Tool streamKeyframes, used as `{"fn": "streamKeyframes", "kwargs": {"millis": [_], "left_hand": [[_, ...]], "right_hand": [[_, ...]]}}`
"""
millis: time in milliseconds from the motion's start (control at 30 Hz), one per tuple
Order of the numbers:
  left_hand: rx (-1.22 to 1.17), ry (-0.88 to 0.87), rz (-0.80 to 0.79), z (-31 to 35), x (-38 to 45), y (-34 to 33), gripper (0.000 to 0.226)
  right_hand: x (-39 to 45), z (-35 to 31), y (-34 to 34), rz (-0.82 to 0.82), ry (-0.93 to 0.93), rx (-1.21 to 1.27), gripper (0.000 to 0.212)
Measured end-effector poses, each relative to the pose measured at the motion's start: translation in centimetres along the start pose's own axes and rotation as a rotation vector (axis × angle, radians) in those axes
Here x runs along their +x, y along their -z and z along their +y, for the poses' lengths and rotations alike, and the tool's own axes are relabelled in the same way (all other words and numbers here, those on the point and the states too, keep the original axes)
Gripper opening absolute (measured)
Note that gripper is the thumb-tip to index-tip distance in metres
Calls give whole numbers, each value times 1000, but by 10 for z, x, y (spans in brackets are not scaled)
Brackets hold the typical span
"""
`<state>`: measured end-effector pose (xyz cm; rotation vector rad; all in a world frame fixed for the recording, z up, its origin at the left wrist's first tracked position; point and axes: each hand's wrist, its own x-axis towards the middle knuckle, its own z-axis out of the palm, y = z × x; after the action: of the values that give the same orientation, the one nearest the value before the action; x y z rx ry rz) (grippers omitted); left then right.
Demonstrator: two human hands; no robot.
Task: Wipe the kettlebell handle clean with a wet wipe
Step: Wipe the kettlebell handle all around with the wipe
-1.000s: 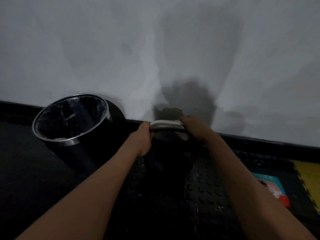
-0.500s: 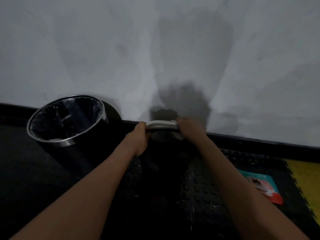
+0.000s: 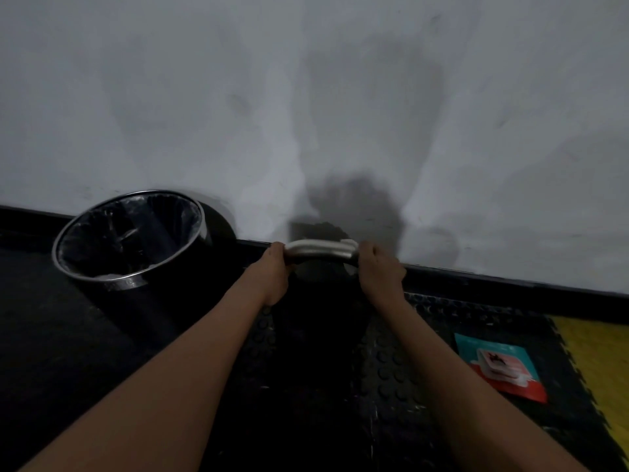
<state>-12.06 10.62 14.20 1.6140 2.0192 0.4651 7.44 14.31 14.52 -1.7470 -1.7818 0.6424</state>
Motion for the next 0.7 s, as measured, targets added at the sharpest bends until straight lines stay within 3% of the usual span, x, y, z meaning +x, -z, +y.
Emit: {"fn": "streamKeyframes", "kwargs": {"millis": [67,167,333,467,600,700], "left_hand": [[-2,7,-8,0,0,1,35],[-4,-2,-13,-2,1,2,35],[-10,11,-9,-2,2,1,35],[-17,-2,-7,-2,2,0,36],[12,-14,-10,-2,2,1,38],[32,-30,-8,-2,2,1,39]], "right_hand": [[6,-17,6,-144,78,-156,44],[7,-22,-4,-75,310,-421,30],[-14,6,-21,244,478,-236,21],[-18,25,-21,268,310,-109,27],[2,13,1,-57,75,-314,24],[19,-14,12,-242,142,-381,26]]}}
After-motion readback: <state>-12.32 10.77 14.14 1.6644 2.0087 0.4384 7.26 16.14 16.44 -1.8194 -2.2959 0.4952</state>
